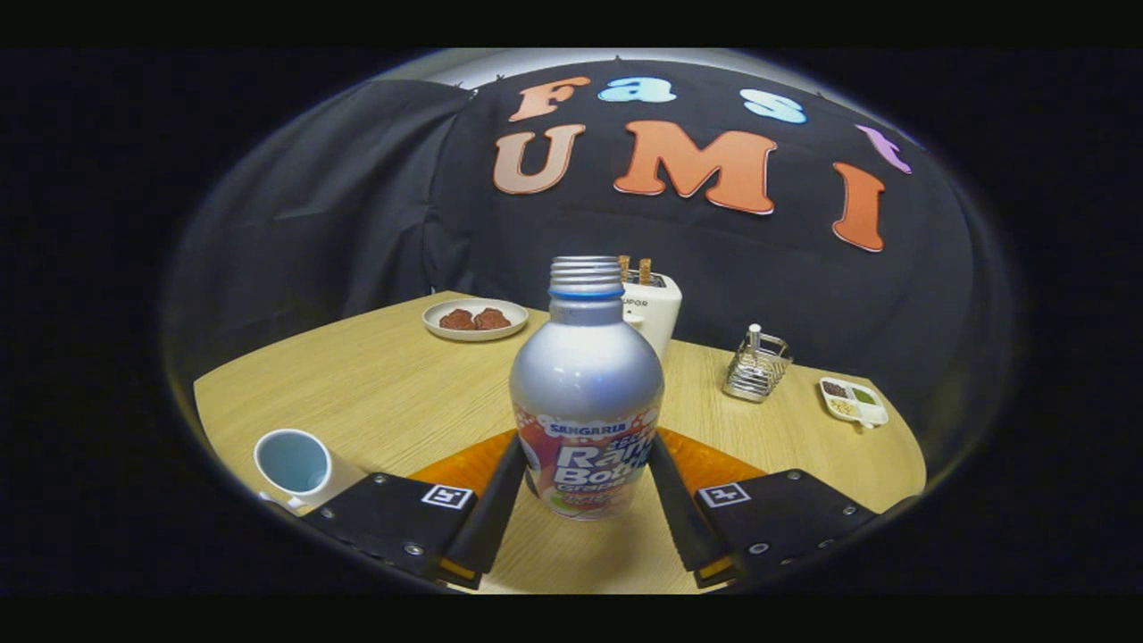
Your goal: Take the bottle from table, then pour the juice into the cup, finally place the bottle on the coaster
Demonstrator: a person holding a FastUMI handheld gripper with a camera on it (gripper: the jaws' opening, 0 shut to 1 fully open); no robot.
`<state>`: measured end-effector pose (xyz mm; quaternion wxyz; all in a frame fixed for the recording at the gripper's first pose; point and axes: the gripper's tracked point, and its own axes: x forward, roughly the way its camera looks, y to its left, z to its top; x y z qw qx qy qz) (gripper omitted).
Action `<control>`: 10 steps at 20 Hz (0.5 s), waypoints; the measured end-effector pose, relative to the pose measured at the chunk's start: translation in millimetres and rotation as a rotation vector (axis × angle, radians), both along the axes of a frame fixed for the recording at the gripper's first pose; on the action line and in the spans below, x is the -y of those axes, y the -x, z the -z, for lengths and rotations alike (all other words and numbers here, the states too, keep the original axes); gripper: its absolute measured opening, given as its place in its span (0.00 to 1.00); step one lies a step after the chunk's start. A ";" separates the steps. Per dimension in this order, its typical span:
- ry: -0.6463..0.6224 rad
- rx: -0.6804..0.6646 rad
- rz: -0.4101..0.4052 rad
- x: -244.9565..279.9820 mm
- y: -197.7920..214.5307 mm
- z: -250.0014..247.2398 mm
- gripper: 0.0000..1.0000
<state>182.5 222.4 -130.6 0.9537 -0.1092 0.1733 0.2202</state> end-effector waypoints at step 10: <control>-0.086 -0.031 0.025 -5.9 -22.2 20.8 0.77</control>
